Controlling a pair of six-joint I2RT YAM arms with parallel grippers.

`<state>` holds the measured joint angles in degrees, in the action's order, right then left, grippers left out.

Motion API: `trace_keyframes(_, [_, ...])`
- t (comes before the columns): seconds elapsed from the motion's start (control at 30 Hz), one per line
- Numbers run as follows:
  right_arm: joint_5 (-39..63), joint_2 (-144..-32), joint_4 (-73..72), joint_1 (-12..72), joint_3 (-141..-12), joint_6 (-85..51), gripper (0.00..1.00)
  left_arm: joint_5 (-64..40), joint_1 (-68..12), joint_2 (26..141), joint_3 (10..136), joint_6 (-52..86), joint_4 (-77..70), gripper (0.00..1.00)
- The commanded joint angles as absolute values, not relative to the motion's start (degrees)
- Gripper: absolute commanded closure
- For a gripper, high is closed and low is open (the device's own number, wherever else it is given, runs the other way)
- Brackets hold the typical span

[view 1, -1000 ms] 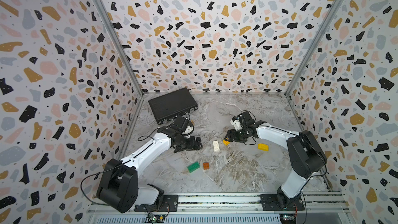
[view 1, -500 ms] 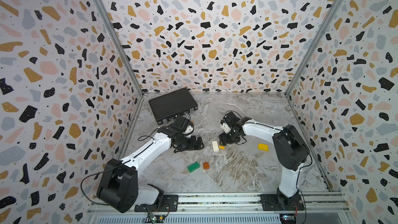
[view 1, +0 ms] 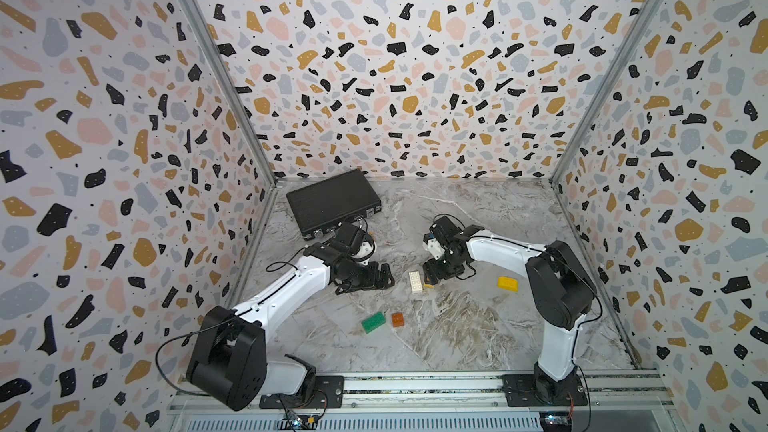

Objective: Assemble an ice cream with lego
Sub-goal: Adjust the lego brick at the center of the board.

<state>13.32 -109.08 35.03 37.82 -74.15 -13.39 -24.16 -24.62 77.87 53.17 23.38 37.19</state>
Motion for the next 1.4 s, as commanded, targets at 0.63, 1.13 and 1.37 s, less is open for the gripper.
trace_keyframes(0.63, [9.75,-107.49,39.20,36.69,-76.42,-15.23,0.31,-26.69,-24.96,76.29,53.59,24.04,35.58,0.02])
trace_keyframes(1.13, [18.09,-103.13,31.41,34.30,-74.00,-18.93,0.26,-27.10,-24.96,74.73,53.28,24.26,35.16,0.02])
trace_keyframes(1.37, [14.05,-107.33,39.89,35.42,-79.81,-13.41,0.25,-26.74,-24.95,74.42,53.31,24.26,35.18,0.02])
